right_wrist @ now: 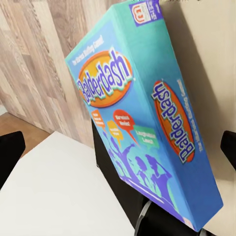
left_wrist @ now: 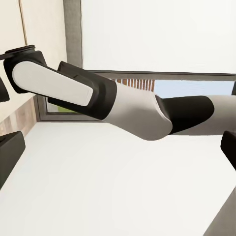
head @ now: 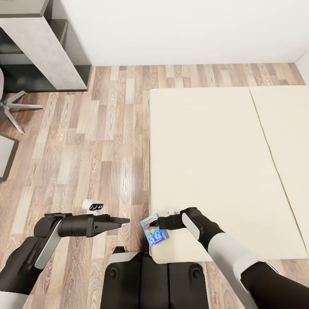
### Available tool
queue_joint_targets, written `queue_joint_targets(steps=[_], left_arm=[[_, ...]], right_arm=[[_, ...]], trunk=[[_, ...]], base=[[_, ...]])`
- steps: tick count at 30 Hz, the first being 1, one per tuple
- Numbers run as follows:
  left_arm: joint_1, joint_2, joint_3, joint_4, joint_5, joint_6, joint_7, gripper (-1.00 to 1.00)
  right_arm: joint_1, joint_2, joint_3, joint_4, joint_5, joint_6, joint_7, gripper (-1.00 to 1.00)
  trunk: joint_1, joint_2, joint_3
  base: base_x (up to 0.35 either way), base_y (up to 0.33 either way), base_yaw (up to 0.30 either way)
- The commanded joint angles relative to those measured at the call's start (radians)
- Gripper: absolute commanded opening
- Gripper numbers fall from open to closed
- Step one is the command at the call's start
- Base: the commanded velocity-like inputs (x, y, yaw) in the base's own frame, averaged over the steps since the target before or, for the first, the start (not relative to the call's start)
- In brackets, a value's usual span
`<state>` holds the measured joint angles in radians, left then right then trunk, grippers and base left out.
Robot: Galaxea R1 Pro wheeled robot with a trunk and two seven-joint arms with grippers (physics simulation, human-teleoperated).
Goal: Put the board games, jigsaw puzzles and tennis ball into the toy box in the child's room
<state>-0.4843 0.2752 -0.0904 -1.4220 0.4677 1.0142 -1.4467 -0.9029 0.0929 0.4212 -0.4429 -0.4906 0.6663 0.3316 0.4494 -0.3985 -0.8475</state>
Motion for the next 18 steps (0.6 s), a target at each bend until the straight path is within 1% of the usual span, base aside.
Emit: queue_joint_targets(steps=[1,18], left_arm=[[0.000,0.001,-0.002,0.000,0.003,0.011,-0.001,1.00],[0.000,0.001,-0.002,0.000,0.003,0.011,-0.001,1.00]], right_arm=[[-0.001,-0.001,0.003,0.000,0.001,0.002,0.002,1.00],[-0.001,-0.002,0.004,0.000,0.001,0.001,0.001,1.00]], trunk=[[0.001,-0.002,0.000],[0.001,-0.002,0.026]], base=[[0.000,0.000,0.000],[0.000,0.000,0.000]])
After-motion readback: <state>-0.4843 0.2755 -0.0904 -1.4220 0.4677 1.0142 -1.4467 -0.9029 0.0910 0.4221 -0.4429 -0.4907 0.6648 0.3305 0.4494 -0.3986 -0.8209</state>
